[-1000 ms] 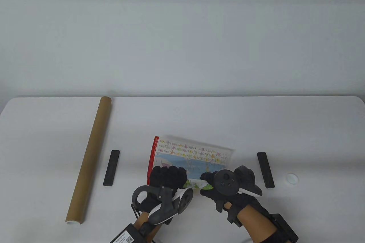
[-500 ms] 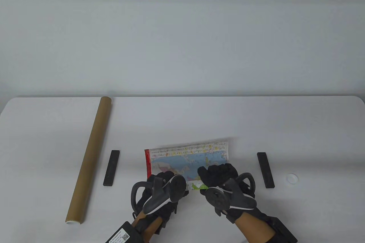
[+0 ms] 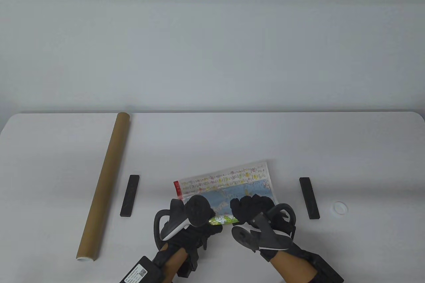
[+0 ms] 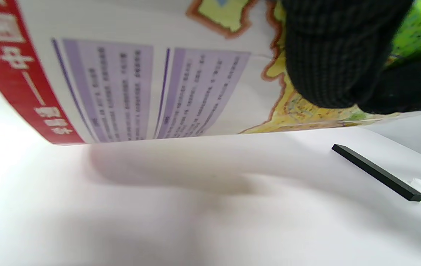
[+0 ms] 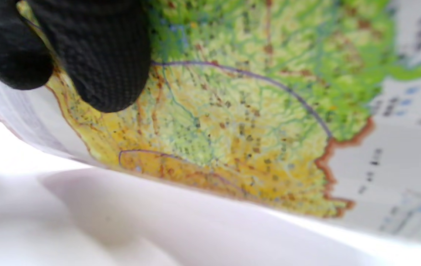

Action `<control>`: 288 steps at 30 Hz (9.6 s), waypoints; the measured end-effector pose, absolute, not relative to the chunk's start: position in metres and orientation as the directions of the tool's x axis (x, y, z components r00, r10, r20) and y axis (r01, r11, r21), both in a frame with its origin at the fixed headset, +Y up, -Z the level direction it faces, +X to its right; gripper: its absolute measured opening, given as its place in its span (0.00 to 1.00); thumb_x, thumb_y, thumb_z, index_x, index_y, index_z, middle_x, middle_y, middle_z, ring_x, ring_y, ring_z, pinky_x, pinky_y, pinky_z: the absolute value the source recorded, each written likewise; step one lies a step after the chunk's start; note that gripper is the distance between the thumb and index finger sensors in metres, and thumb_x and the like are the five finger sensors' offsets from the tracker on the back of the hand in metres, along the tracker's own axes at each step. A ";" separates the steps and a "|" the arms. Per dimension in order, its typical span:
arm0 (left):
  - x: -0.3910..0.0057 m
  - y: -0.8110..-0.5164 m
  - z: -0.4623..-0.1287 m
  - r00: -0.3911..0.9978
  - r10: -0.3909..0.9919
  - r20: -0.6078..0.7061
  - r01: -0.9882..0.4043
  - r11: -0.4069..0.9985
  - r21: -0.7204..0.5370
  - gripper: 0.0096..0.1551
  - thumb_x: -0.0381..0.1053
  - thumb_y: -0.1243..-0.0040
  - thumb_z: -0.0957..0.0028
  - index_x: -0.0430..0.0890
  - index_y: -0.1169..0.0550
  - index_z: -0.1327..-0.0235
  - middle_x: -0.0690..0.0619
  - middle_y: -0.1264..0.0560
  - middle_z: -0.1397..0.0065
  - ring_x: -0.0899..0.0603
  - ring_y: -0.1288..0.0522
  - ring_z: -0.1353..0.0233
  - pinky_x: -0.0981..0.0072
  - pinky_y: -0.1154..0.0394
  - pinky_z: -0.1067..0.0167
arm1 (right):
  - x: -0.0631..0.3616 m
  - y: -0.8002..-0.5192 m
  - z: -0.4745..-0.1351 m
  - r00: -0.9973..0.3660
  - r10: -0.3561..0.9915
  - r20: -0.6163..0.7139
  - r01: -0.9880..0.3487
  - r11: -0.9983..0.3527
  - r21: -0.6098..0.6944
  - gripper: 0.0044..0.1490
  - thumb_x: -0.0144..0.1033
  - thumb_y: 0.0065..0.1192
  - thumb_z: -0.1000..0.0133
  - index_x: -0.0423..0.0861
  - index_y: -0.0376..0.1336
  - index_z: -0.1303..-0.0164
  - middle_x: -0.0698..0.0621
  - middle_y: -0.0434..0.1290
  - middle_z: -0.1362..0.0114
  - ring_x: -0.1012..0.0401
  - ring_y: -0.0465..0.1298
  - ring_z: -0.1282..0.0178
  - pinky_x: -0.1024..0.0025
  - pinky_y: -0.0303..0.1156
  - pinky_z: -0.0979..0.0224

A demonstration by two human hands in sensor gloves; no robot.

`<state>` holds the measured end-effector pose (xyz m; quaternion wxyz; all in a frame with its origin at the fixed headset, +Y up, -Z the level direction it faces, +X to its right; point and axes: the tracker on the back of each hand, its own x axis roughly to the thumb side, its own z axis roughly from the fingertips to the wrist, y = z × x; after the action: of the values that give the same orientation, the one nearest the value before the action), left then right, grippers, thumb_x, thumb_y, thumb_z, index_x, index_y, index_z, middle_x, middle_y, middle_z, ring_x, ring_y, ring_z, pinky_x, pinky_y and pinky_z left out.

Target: Roll up map and store in mailing tube

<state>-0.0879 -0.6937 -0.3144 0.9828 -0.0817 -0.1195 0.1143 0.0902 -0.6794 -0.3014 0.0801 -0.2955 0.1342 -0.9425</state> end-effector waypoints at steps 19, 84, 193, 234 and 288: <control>-0.064 -0.680 -0.288 0.952 -0.202 0.229 0.138 0.954 0.265 0.38 0.73 0.27 0.69 0.65 0.22 0.43 0.61 0.20 0.50 0.51 0.17 0.48 0.55 0.27 0.32 | 0.119 -0.694 -0.331 -0.812 0.276 0.515 -0.232 -0.961 0.151 0.35 0.48 0.76 0.47 0.38 0.72 0.36 0.47 0.78 0.49 0.51 0.81 0.54 0.46 0.76 0.45; -0.092 -0.691 -0.316 0.942 0.301 0.148 -0.249 0.924 -0.289 0.28 0.73 0.27 0.65 0.63 0.16 0.53 0.60 0.17 0.56 0.52 0.14 0.55 0.59 0.22 0.40 | 0.091 -0.679 -0.292 -0.767 -0.298 0.568 0.067 -0.918 -0.392 0.47 0.51 0.77 0.50 0.41 0.64 0.24 0.44 0.71 0.34 0.43 0.75 0.37 0.35 0.64 0.31; -0.074 -0.682 -0.294 0.980 -0.081 0.182 0.052 0.985 0.162 0.33 0.70 0.28 0.63 0.64 0.22 0.43 0.59 0.20 0.41 0.47 0.17 0.39 0.53 0.27 0.30 | 0.105 -0.678 -0.310 -0.838 -0.071 0.541 -0.056 -0.975 -0.215 0.36 0.49 0.78 0.49 0.39 0.73 0.37 0.49 0.80 0.52 0.52 0.83 0.58 0.46 0.76 0.45; -0.066 -0.689 -0.293 0.968 -0.042 0.246 0.004 0.988 0.152 0.37 0.69 0.31 0.60 0.64 0.27 0.35 0.58 0.22 0.37 0.47 0.18 0.36 0.51 0.29 0.29 | 0.104 -0.679 -0.311 -0.855 -0.169 0.491 0.036 -0.963 -0.269 0.35 0.51 0.78 0.49 0.41 0.74 0.39 0.48 0.79 0.50 0.51 0.82 0.55 0.43 0.75 0.42; -0.066 -0.678 -0.287 0.952 -0.208 0.226 0.117 0.925 0.361 0.33 0.72 0.26 0.68 0.64 0.19 0.49 0.60 0.17 0.51 0.51 0.15 0.49 0.56 0.25 0.34 | 0.112 -0.683 -0.319 -0.834 0.080 0.546 -0.139 -0.988 -0.068 0.37 0.51 0.79 0.50 0.39 0.73 0.38 0.49 0.80 0.51 0.52 0.82 0.57 0.44 0.75 0.43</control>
<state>-0.0661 -0.6776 -0.2866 0.9723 0.1743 -0.1314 -0.0835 0.1118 -0.6827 -0.3192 -0.0574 -0.2824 0.0526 -0.9561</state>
